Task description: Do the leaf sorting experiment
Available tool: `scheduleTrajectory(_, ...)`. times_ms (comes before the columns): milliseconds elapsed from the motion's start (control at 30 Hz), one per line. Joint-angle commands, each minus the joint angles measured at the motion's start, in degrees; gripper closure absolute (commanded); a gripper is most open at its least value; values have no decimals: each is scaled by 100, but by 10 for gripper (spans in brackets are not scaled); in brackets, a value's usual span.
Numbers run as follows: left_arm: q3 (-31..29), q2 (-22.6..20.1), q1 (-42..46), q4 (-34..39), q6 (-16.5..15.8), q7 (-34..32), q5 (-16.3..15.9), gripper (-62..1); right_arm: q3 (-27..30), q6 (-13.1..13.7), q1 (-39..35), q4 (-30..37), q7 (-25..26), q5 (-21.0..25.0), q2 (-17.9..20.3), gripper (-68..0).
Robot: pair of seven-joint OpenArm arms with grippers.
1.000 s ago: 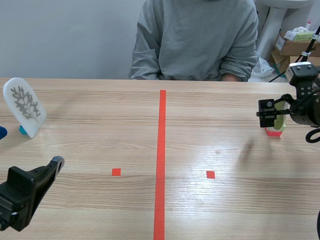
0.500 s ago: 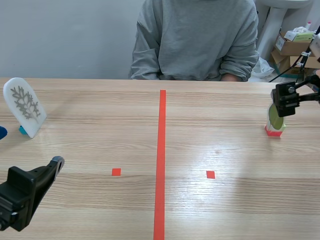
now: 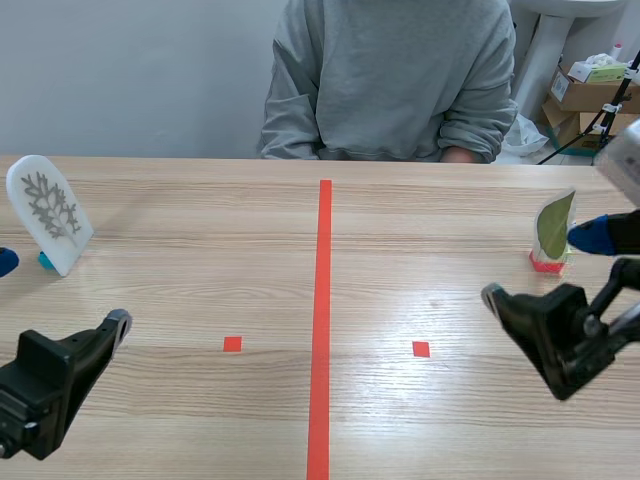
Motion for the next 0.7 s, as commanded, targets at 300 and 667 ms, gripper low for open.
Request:
scheduleTrajectory(300,-4,26,-57,55,-15,-48,-13,-623,9,129,-243,380,-289,155,66,-578)
scheduleTrajectory(667,-4,28,-57,55,-17,-42,4,-623,-345,186,-269,380,-326,306,332,-578)
